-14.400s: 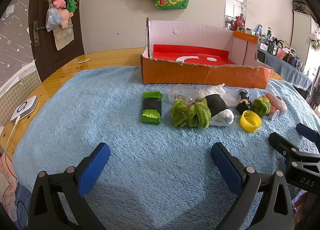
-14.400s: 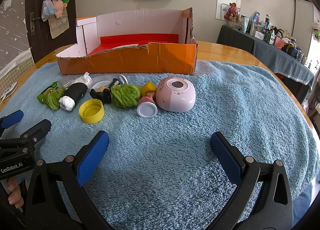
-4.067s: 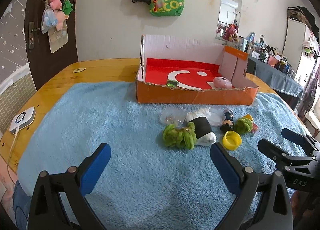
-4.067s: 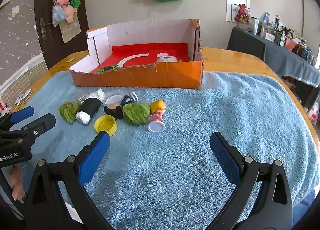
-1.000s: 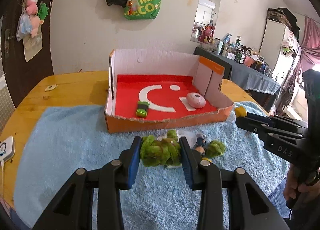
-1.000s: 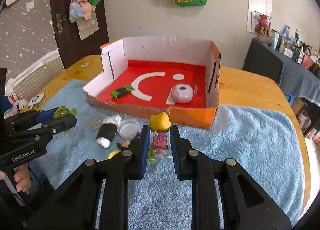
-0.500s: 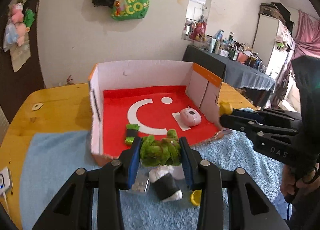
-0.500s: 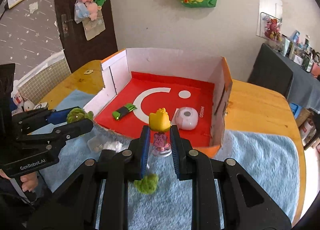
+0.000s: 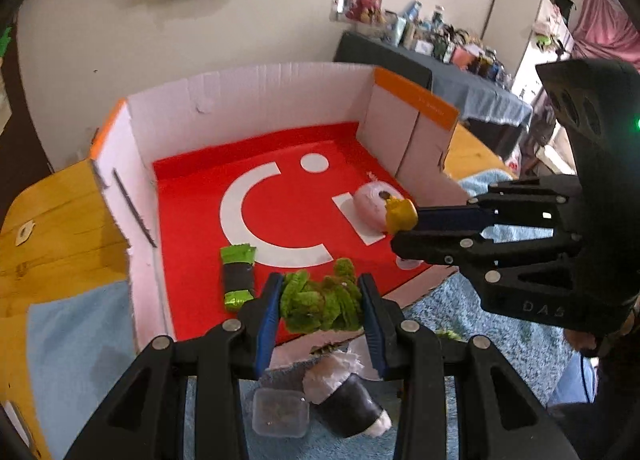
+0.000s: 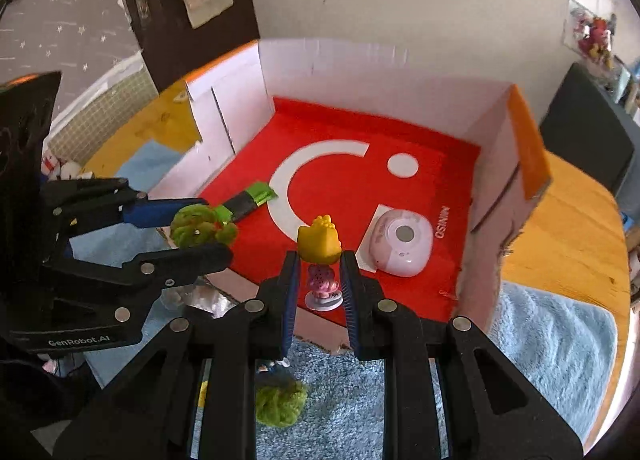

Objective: Organize objects
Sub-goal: 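Lower both items into the red box and open both tools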

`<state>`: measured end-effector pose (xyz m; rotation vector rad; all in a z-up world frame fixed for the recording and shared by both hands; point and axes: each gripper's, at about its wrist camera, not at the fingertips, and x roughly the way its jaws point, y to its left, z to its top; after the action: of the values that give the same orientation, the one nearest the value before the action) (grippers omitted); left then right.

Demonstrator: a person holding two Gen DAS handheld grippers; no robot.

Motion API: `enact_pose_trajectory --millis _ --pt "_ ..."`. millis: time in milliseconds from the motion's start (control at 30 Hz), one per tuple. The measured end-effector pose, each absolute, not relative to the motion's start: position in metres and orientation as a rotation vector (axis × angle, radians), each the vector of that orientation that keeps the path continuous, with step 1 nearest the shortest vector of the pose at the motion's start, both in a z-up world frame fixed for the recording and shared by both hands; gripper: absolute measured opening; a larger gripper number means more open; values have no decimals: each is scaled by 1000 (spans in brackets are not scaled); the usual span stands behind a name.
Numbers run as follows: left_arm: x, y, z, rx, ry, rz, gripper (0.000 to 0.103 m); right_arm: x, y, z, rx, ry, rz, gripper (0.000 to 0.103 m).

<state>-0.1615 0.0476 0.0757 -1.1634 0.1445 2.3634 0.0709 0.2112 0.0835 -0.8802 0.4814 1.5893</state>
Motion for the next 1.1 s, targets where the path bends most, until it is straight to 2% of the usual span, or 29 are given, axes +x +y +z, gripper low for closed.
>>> enact_pose_trajectory --millis 433,1100 --pt "-182 61 47 -1256 252 2275 39 76 238 64 -979 594 1569 20" --pt "-185 61 48 -1243 245 2239 40 78 249 52 -1009 640 1555 19"
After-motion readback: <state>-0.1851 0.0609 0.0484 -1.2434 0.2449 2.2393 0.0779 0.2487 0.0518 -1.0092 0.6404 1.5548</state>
